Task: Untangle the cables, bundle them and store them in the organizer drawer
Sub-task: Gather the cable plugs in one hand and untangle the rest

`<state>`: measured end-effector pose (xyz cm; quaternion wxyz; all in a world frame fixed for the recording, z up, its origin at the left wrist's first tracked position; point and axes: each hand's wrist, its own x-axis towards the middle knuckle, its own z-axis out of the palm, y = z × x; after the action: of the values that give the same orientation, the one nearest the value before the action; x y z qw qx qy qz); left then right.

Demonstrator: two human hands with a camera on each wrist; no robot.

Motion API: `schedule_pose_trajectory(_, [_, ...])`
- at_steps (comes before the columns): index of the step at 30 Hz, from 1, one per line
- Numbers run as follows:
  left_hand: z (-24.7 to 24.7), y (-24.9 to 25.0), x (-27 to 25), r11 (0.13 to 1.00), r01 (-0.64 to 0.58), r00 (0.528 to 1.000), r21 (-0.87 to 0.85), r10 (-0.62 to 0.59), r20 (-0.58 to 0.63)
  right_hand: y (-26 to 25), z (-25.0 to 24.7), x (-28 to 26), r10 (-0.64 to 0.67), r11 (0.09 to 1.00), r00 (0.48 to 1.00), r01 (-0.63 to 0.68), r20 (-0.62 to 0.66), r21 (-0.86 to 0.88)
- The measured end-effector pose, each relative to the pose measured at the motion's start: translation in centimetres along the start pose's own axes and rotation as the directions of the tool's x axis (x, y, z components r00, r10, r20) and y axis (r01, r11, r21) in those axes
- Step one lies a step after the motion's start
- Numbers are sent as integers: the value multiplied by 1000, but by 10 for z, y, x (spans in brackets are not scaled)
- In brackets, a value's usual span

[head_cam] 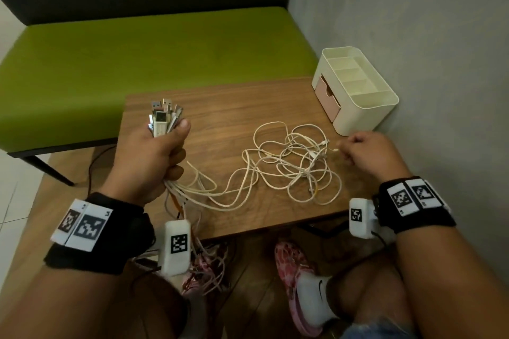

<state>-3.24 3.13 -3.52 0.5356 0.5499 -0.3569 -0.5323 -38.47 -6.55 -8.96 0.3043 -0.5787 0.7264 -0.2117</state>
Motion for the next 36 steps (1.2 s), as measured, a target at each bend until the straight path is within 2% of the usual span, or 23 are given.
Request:
schedule_pose_trajectory(2, [0,-3,0,1000,9,1000,-1,-9,5,2,4,-1,128,978,973,-91,194,-188])
schedule_pose_trajectory(4, [0,-4,0,1000,11,1000,-6,-11,17,6,13,-3,175,954,929,-78,325,-291])
schedule_pose_trajectory(8, [2,-7,0,1000,17,999,12,-17,37,0,30,-13,80,940,920,60,385,-337])
schedule_pose_trajectory(11, [2,-8,-1,1000,23,999,18,-23,49,-3,28,-17,67,953,889,77,452,-293])
schedule_pose_trajectory(13, [0,-9,-2,999,29,998,15,-30,48,-1,19,-14,50,969,917,52,397,-241])
schedule_pose_trajectory(16, [-2,-10,-4,999,44,998,10,-44,44,-3,13,-6,-35,994,990,49,140,-101])
schedule_pose_trajectory(18, [-2,-11,-4,999,47,998,10,-48,45,-14,17,-8,-127,988,992,128,-14,91])
schedule_pose_trajectory(19, [0,-11,-3,999,45,998,11,-45,43,-24,20,-9,-177,973,984,180,-31,143])
schedule_pose_trajectory(22, [7,-12,-2,999,42,998,22,-43,49,-60,29,2,-300,952,949,292,93,90])
schedule_pose_trajectory(24, [10,-13,-2,999,43,997,32,-45,57,-75,32,22,-287,953,941,300,180,-51])
schedule_pose_trajectory(27, [7,-16,-1,997,71,996,25,-72,55,-74,20,44,-180,954,964,220,197,-205])
schedule_pose_trajectory(30, [0,-18,4,996,85,996,11,-85,34,-53,3,45,-77,981,972,114,224,-160])
schedule_pose_trajectory(33, [0,-20,9,996,85,995,16,-86,57,-30,4,37,45,986,944,9,326,-165])
schedule_pose_trajectory(34, [1,-20,10,996,83,994,21,-84,67,-23,6,38,67,986,947,-15,314,-167])
schedule_pose_trajectory(36, [5,-21,9,996,80,994,25,-82,70,-14,4,42,92,990,973,-66,213,-124])
